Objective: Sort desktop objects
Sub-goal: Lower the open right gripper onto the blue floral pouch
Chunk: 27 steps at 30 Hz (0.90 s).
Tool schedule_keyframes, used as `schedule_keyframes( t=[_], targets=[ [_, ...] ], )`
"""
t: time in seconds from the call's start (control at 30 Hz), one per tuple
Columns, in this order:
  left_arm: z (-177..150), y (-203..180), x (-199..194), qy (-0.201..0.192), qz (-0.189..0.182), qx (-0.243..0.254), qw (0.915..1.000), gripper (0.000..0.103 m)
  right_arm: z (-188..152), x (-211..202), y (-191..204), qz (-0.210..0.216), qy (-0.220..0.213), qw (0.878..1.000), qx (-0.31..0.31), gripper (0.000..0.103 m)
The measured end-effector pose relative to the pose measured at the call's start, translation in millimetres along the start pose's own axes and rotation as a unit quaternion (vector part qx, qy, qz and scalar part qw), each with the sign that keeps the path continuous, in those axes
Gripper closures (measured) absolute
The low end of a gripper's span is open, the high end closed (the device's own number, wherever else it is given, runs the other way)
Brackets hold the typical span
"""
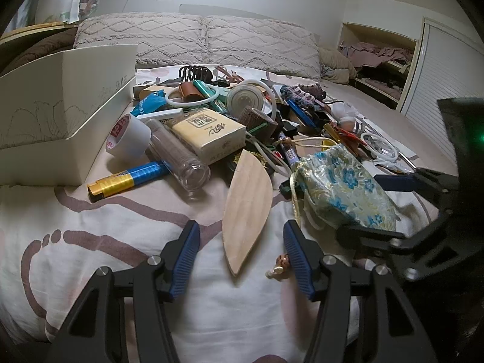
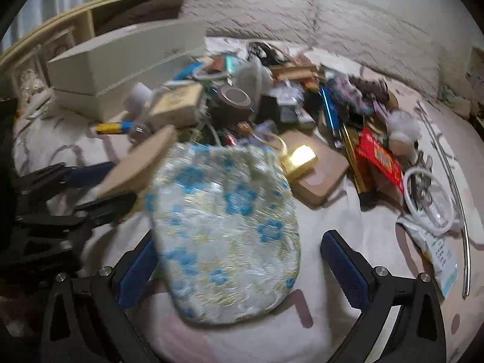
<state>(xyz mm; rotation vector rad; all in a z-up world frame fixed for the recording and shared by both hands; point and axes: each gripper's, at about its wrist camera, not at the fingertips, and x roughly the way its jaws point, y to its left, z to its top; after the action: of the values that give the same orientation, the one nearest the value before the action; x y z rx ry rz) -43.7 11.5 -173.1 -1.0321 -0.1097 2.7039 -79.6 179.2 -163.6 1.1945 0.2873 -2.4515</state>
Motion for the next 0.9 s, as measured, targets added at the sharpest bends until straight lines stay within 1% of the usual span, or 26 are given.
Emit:
schedule_keyframes(
  t=[0.07, 0.1, 0.2, 0.27, 0.37, 0.53, 0.6, 0.63, 0.67, 0.7, 0.83, 0.9],
  targets=[
    [-0.6, -0.3, 0.3, 0.001, 0.0, 0.0, 1.0, 0.045, -3.6, 6.6, -5.7, 0.009, 0.007, 1.0, 0.018, 0.0],
    [-0.8, -0.4, 0.5, 0.001, -0.001, -0.001, 1.0, 0.043, -6.3, 6.1, -6.9, 0.011, -0.001, 1.0, 0.022, 0.0],
    [-1.2, -2.4, 1.7, 0.004, -0.005, 0.001, 1.0, 0.039, -12.3, 7.0, -3.7, 0.002, -0.012, 1.0, 0.021, 0.0],
    [-1.4, -2.0, 2.3, 0.005, -0.004, 0.0, 1.0, 0.039, -13.8, 8.0, -1.9, -0.006, -0.015, 1.0, 0.02, 0.0],
    [-0.6, 0.0, 3.5, 0.006, -0.009, -0.008, 0.9999, 0.038, -14.8, 6.6, -3.1, -0.006, -0.022, 0.999, 0.025, 0.0],
    [-0.1, 2.0, 3.7, 0.002, -0.011, -0.015, 0.9998, 0.038, -18.2, 1.1, -3.9, -0.008, -0.057, 0.998, 0.035, 0.0],
    [1.2, 3.3, 4.6, 0.0, -0.012, -0.019, 0.9997, 0.038, -20.1, -5.5, -3.7, -0.002, -0.077, 0.996, 0.035, 0.0],
    [1.7, 3.5, 5.1, 0.0, -0.012, -0.021, 0.9997, 0.038, -18.5, -6.2, -2.7, 0.0, -0.083, 0.996, 0.034, 0.002],
    [2.2, 3.4, 5.7, -0.001, -0.012, -0.022, 0.9997, 0.038, -19.0, -9.1, -0.6, -0.001, -0.09, 0.995, 0.03, 0.007],
    [2.7, 4.1, 5.9, -0.002, -0.012, -0.023, 0.9997, 0.038, -19.5, -10.6, 2.0, -0.006, -0.094, 0.995, 0.024, 0.009],
    [4.8, 3.9, 9.1, -0.002, -0.008, -0.022, 0.9997, 0.038, -20.2, -6.7, 7.7, -0.012, -0.084, 0.996, 0.008, 0.019],
    [6.2, 4.7, 9.9, -0.004, -0.008, -0.024, 0.9997, 0.038, -19.5, -6.5, 8.3, -0.009, -0.089, 0.996, 0.008, 0.023]
  ],
)
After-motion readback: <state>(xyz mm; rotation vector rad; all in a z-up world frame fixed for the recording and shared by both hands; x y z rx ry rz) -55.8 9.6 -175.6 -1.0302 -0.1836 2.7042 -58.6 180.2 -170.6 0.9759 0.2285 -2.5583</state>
